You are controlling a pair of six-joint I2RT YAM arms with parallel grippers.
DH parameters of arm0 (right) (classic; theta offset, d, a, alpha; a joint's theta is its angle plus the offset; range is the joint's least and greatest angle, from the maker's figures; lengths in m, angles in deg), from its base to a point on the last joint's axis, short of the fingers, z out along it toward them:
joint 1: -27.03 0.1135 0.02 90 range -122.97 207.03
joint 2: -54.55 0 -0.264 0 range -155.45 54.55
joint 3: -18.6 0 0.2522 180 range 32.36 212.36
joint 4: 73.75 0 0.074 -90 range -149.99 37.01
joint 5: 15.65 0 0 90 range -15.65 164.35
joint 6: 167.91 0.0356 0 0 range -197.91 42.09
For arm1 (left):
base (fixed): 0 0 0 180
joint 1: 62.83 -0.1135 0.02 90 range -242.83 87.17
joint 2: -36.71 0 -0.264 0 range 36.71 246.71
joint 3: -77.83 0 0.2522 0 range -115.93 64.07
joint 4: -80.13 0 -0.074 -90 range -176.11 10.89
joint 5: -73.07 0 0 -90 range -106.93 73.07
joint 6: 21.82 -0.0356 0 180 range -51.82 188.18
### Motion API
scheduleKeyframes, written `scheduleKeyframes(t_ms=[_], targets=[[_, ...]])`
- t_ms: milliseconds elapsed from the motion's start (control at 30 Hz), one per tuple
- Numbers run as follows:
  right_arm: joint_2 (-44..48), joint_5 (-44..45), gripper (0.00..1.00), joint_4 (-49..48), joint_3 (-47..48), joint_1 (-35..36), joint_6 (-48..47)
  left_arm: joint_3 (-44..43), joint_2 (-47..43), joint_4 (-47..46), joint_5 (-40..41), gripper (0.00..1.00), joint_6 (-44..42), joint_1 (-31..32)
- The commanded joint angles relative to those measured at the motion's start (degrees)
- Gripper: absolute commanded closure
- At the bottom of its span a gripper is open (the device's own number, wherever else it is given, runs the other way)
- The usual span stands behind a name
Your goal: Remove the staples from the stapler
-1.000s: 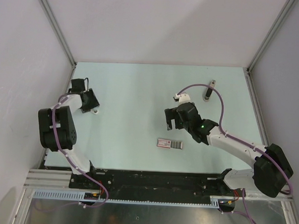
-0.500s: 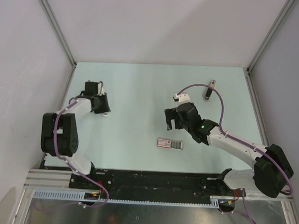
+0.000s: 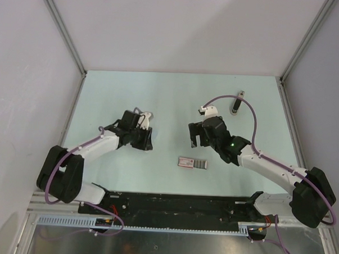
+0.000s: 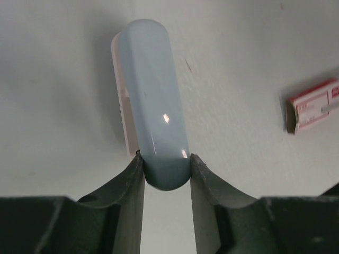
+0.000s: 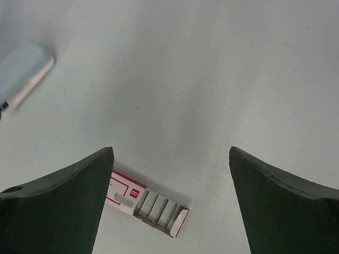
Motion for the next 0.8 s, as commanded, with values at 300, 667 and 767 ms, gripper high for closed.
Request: scheduleKeyframes(t_ms=[300,667,767], targets=[[-0.9,1.3,0.05,0.1,2.0,0.1,1.2,-0.4,5.6,-4.5,-8.0,0.59,1.9,5.8],[-5.5,0.7,0.03,-0.9,2.7,1.9,8.0,-3.5,-1.7,-4.5,-12.2,0.08,4.2,0.9],[-7.8,1.5,0.02,-0.4,5.0,4.7,8.8,-4.2,-5.2,-4.1,-15.8,0.02,5.3,-7.8]])
